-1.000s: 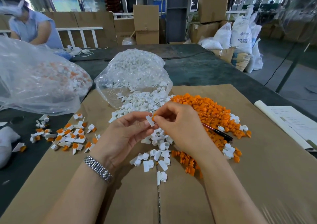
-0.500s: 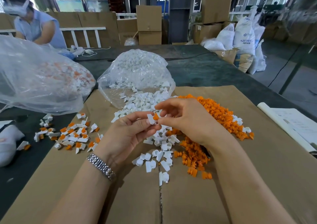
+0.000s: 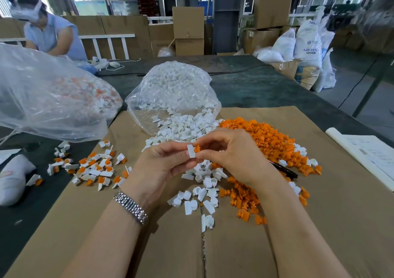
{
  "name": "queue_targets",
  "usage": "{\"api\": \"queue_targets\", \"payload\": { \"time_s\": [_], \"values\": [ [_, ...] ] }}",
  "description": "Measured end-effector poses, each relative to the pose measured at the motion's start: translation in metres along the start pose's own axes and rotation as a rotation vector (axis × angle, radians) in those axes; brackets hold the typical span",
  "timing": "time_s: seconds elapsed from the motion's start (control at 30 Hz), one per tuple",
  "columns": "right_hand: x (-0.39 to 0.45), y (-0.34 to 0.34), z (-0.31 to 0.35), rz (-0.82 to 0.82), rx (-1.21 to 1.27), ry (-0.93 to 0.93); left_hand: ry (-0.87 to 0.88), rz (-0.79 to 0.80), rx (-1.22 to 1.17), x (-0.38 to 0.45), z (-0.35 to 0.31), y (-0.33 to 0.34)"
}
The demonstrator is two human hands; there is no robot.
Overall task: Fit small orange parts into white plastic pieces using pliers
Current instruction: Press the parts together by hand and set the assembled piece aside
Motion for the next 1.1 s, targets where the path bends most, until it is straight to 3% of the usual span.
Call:
{"api": "queue_targets", "payload": {
  "time_s": [0.23,1.1],
  "values": [
    [-0.0018,0.0035,0.0049,-0.053,-0.149,-0.067,-0.038,-0.022,-0.043,-0.0008,0.0001,0.0007],
    [-0.0067,0.0066,0.0021,-0.071,-0.025,-0.048,-0.072,-0.112,-0.028,-0.0068,-0.0012,-0.0006]
  ]
}}
Point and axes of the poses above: each hand's wrist, its own x-axis towards the middle knuckle, its own y-axis out of the palm, z = x × y, the point moved 6 cm from there along x, towards the middle knuckle, and after that the axes turned 8 degrees about -y, right-handed, at the moved point
